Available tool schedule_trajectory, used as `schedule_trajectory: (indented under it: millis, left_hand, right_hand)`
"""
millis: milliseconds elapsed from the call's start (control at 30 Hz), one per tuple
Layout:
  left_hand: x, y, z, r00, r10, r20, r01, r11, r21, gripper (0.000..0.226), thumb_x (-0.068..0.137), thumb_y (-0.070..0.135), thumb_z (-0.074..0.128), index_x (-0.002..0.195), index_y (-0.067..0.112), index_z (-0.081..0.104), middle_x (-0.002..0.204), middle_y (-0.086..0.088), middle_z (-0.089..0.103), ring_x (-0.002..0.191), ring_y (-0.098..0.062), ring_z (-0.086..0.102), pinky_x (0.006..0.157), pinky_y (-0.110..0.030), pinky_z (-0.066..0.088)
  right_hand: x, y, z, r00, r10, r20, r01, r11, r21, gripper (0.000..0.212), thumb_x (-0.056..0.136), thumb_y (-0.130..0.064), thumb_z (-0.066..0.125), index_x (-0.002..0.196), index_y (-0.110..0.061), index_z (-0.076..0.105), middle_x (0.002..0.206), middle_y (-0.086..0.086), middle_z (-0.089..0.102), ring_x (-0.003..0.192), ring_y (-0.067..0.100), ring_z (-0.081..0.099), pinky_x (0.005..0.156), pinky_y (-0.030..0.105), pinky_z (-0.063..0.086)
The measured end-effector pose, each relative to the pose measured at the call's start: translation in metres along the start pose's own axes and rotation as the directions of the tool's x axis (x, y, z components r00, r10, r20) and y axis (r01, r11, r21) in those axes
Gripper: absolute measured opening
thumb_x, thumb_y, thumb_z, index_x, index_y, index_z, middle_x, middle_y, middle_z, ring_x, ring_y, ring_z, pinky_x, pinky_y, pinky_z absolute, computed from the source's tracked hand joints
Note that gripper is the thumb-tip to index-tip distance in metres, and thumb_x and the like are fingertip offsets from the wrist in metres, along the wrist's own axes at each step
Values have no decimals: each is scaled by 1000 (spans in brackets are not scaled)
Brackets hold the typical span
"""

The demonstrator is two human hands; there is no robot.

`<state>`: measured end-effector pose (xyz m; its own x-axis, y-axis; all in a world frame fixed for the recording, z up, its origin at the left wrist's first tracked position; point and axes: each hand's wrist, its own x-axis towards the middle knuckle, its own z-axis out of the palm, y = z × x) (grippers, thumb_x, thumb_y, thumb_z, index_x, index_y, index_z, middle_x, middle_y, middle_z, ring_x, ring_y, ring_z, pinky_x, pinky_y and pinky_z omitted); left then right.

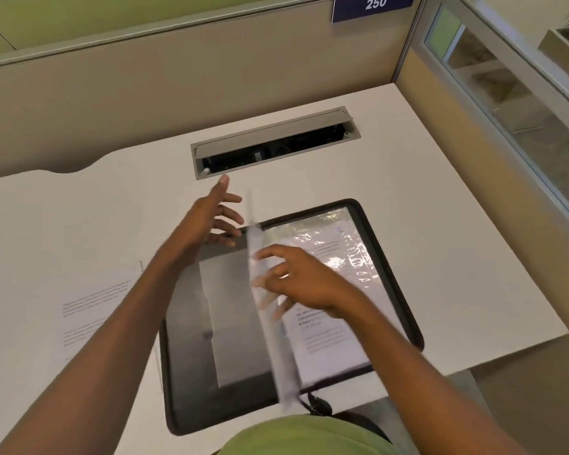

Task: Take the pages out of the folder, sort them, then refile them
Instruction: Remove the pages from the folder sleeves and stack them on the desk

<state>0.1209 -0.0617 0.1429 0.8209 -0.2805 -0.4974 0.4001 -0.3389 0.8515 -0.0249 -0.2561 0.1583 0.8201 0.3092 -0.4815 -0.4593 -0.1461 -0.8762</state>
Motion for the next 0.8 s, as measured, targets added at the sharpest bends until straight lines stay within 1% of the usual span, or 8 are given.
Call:
schedule_trajectory:
  millis: [67, 167, 267, 433, 533, 633, 700, 800]
  left_hand:
    - [-11, -6, -24, 1000, 11, -29, -7, 994, 110, 74, 84, 83, 57, 119, 20, 71, 100, -5, 79, 82, -24, 72, 69, -34, 58]
    - [-17, -31, -62, 980, 105, -171, -70, 977, 200, 17, 100, 30, 68, 104, 16, 75, 94, -11, 80, 84, -31, 77, 73, -36, 58]
    - [-17, -67, -96, 956, 71, -284, -6, 975, 223, 15, 96, 0, 66, 89, 9, 76, 92, -22, 77, 73, -26, 74, 63, -31, 56]
    - [-10, -119, -124, 952, 48, -303, 67, 931, 360, 18, 88, 6, 81, 75, 18, 80, 79, -17, 75, 71, -28, 66, 70, -39, 60]
    - [-1, -134, -123, 949, 139, -283, 18, 871, 491, 7, 86, 16, 86, 82, 15, 80, 75, -10, 75, 70, -24, 67, 75, -33, 54]
    - [8, -145, -123, 947, 185, -261, -9, 831, 556, 9, 85, 17, 87, 78, 19, 80, 78, -3, 77, 81, -21, 71, 81, -32, 51]
    - [11, -155, -121, 941, 182, -285, 16, 819, 574, 16, 84, 17, 87, 73, 24, 77, 74, -1, 75, 77, -21, 70, 73, -28, 49]
    - [16, -164, -112, 909, 159, -385, 89, 829, 552, 18, 81, 19, 90, 75, 20, 73, 76, -5, 72, 80, -33, 69, 72, -34, 51]
  right_hand:
    - [16, -1, 41, 1000, -6, 16, 7, 999, -46, 51, 99, -14, 65, 145, -20, 47, 123, 12, 67, 94, 32, 74, 71, 37, 65]
    - [35, 10, 94, 996, -18, 92, 36, 979, -201, 66, 97, -31, 69, 154, -22, 36, 141, 14, 59, 117, 28, 66, 93, 44, 60]
    - [39, 25, 113, 991, -34, 130, 67, 964, -256, 67, 98, -39, 67, 155, -22, 37, 150, 8, 52, 129, 24, 58, 105, 37, 49]
    - [33, 60, 69, 987, -43, -157, -2, 961, -275, 39, 100, -25, 65, 136, -13, 59, 130, 5, 66, 107, 13, 64, 93, 27, 54]
    - [29, 92, 16, 901, -74, -429, -88, 934, -345, 27, 98, -18, 66, 124, -12, 67, 120, 4, 70, 99, 11, 66, 96, 32, 56]
    - [21, 116, -34, 757, -133, -640, -179, 900, -398, 29, 97, -18, 67, 125, -14, 66, 127, 4, 66, 108, 16, 65, 96, 30, 51]
    - [16, 127, -60, 679, -161, -716, -248, 868, -431, 34, 97, -21, 67, 130, -16, 64, 133, 4, 62, 114, 16, 61, 95, 30, 49]
    - [13, 143, -84, 653, -163, -740, -355, 797, -488, 42, 95, -24, 70, 135, -13, 61, 139, 8, 58, 125, 25, 55, 101, 41, 51]
